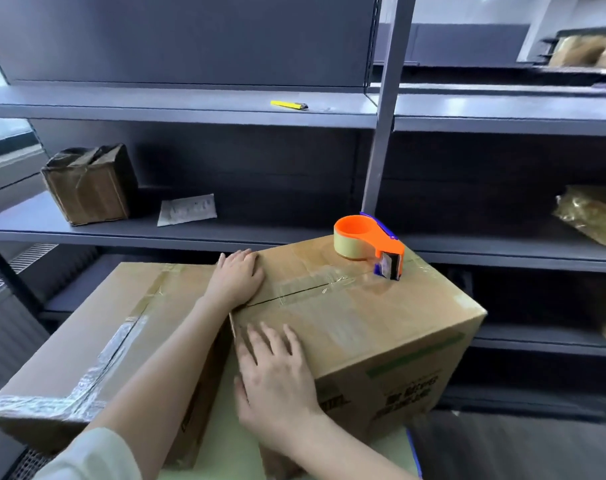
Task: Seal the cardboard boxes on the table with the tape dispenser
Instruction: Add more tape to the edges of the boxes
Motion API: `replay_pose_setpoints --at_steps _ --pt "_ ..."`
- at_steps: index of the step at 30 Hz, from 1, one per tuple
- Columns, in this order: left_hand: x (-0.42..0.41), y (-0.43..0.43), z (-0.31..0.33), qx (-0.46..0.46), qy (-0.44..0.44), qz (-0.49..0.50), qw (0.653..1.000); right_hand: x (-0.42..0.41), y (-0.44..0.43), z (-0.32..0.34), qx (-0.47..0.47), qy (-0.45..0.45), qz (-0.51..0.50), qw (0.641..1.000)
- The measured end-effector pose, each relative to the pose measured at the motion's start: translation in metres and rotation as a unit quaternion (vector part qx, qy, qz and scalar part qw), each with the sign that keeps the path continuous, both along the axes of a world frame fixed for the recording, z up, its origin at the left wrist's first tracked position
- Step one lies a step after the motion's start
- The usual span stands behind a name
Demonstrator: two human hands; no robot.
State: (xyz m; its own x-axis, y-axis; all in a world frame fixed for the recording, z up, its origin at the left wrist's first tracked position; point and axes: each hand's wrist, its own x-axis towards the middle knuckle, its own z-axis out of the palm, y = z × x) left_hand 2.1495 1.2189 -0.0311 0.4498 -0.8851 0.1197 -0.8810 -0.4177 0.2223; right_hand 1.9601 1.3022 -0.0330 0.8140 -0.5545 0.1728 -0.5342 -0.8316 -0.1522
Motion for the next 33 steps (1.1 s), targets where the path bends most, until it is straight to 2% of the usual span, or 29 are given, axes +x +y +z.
replay_pose_setpoints --at_steps 3,11,15,18,22,27,30,33 --pt "0.002 0.004 -0.001 -0.020 -0.016 0.011 1.000 -0.005 -0.001 -0.003 -0.023 -0.018 0.020 0.999" --pt "-0.012 0.018 0.016 0.028 -0.011 0.067 0.997 -0.043 -0.030 -0.001 -0.042 -0.035 0.126 0.991" --pt "-0.033 0.042 0.010 0.013 -0.029 0.125 0.992 -0.076 -0.063 0.004 -0.008 -0.013 0.205 0.979" --pt "-0.055 0.057 0.009 0.019 -0.056 0.178 0.982 -0.098 -0.086 0.010 0.040 0.007 0.229 0.973" --pt "-0.091 0.070 0.013 0.033 -0.044 0.249 0.967 -0.118 -0.106 0.018 0.083 -0.012 0.195 0.977" --pt "-0.129 0.077 0.009 0.053 -0.110 0.237 0.964 -0.144 -0.131 0.015 0.073 -0.072 0.121 0.987" --pt "-0.136 0.072 0.012 0.051 -0.113 0.240 0.963 -0.148 -0.136 0.013 0.095 -0.114 0.104 0.984" --pt "-0.131 0.066 0.022 0.070 -0.101 0.234 0.964 -0.131 -0.131 0.016 0.079 -0.152 0.100 0.980"
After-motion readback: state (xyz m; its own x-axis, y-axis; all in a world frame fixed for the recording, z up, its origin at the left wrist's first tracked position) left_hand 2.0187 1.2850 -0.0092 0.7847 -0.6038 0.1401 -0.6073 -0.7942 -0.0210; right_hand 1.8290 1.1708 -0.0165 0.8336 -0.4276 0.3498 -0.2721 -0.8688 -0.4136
